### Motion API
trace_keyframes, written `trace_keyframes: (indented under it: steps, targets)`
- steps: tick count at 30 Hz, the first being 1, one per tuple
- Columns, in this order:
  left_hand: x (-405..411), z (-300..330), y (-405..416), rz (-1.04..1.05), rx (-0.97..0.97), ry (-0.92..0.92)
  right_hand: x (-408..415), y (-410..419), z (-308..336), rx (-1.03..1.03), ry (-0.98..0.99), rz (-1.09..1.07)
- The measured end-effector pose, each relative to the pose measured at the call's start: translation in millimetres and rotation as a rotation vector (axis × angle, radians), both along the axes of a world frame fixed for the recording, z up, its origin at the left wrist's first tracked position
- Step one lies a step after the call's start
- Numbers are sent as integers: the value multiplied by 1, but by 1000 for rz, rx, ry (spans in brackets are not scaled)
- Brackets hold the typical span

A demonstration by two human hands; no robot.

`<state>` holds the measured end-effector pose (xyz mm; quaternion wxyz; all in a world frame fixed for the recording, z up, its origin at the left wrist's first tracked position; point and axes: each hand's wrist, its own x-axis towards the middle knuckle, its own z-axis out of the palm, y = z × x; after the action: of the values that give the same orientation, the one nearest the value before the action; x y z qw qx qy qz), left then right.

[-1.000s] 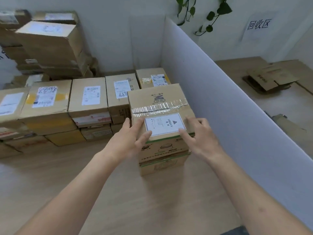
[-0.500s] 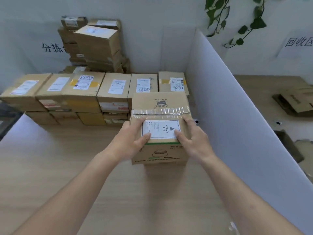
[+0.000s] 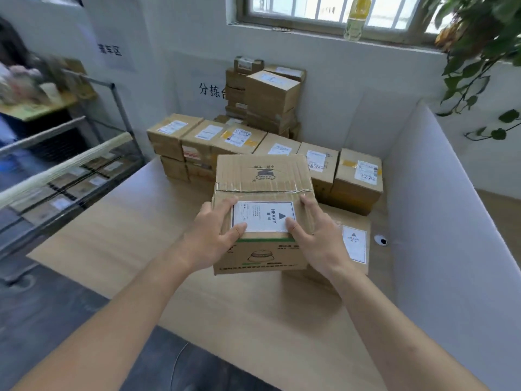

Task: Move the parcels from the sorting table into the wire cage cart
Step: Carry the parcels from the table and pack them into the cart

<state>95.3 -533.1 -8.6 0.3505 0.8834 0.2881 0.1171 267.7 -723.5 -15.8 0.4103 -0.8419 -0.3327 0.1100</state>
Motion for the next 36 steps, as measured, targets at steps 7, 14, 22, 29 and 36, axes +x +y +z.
trace_keyframes:
  steps: [7,14,22,29,36]
  targets:
    - [-82,5,43,161,34,5,-51,84,4,-37,0,159]
    - [-176,-6,128,296,-7,46,-129,194,-4,-35,42,303]
    - [-278,-23,239,362,-48,45,-223,323,-19,-62,47,343]
    - [-348,-26,312,459,-77,58,-285,417,-24,-78,51,432]
    - [-387,-27,371,578,-93,74,-317,505,-29,-91,70,563]
